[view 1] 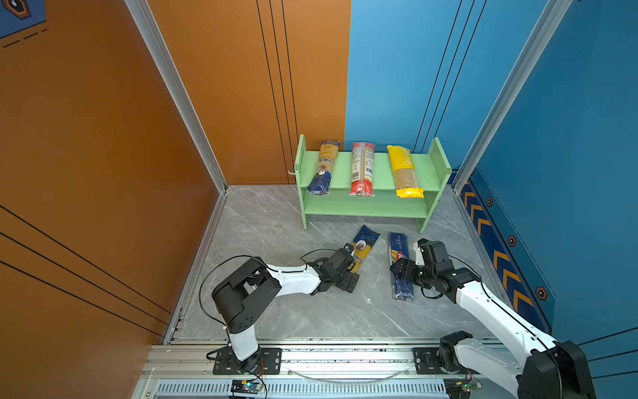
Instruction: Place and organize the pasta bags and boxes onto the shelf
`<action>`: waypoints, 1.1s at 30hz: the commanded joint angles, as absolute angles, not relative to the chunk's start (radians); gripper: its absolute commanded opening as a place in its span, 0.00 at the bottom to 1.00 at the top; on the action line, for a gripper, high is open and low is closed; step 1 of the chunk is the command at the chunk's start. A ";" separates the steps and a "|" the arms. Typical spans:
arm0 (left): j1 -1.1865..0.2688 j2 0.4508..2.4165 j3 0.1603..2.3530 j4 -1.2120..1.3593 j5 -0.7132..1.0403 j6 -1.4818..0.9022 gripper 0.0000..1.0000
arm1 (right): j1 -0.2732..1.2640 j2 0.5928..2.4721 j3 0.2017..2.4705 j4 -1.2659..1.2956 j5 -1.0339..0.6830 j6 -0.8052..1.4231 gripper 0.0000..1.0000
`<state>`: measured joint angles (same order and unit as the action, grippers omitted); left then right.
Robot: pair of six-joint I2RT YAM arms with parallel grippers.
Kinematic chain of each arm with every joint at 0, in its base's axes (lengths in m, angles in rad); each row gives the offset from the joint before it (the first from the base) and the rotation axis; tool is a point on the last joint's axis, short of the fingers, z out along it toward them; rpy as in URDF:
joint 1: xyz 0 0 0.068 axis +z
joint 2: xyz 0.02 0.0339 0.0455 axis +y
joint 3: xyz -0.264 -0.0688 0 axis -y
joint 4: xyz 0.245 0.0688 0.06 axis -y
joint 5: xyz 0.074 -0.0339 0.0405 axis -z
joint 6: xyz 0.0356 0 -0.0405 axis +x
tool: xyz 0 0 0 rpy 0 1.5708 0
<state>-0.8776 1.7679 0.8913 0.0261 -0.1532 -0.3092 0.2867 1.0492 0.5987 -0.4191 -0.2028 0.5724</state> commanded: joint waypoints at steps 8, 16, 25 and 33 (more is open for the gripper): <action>-0.890 1.840 0.908 -0.115 -0.223 -0.303 0.98 | 0.278 1.070 0.595 -0.413 -0.213 0.555 0.84; -0.911 1.863 0.903 -0.112 -0.231 -0.285 0.98 | 0.278 1.080 0.594 -0.407 -0.213 0.557 0.84; -0.930 1.878 0.867 -0.078 -0.236 -0.292 0.98 | 0.278 1.084 0.591 -0.401 -0.213 0.561 0.84; -0.936 1.884 0.843 -0.059 -0.238 -0.291 0.98 | 0.279 1.088 0.589 -0.397 -0.215 0.566 0.84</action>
<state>-0.9195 1.8145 0.9012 0.0895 -0.2394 -0.3107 0.2817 1.0801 0.5987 -0.4088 -0.2066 0.5728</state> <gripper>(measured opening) 0.979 0.844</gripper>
